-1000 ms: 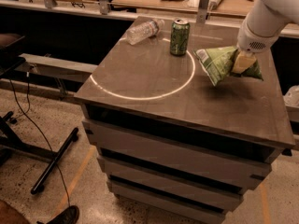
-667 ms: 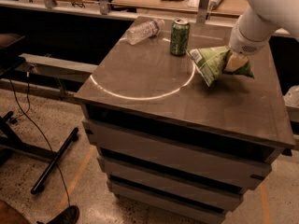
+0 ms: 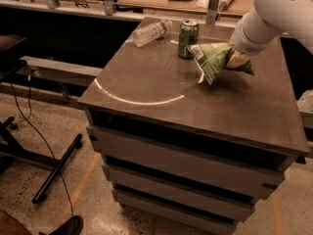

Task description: Move green jalapeno chip bag near green can

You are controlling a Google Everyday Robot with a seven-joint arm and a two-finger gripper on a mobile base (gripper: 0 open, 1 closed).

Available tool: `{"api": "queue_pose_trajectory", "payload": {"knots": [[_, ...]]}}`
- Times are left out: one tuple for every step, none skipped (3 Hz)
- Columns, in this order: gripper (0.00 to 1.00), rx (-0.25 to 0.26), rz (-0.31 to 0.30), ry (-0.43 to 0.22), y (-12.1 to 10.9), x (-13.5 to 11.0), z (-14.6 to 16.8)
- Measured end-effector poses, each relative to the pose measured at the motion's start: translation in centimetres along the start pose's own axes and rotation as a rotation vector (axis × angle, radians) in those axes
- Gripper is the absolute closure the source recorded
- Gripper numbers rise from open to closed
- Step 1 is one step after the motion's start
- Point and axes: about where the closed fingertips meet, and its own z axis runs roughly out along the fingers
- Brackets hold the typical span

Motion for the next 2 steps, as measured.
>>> {"api": "queue_pose_trajectory", "payload": {"knots": [[1.0,0.032,-0.013,-0.032,-1.15,-1.2,0.56],[1.0,0.054,-0.02,-0.05,-1.91,-1.99,1.46]]}}
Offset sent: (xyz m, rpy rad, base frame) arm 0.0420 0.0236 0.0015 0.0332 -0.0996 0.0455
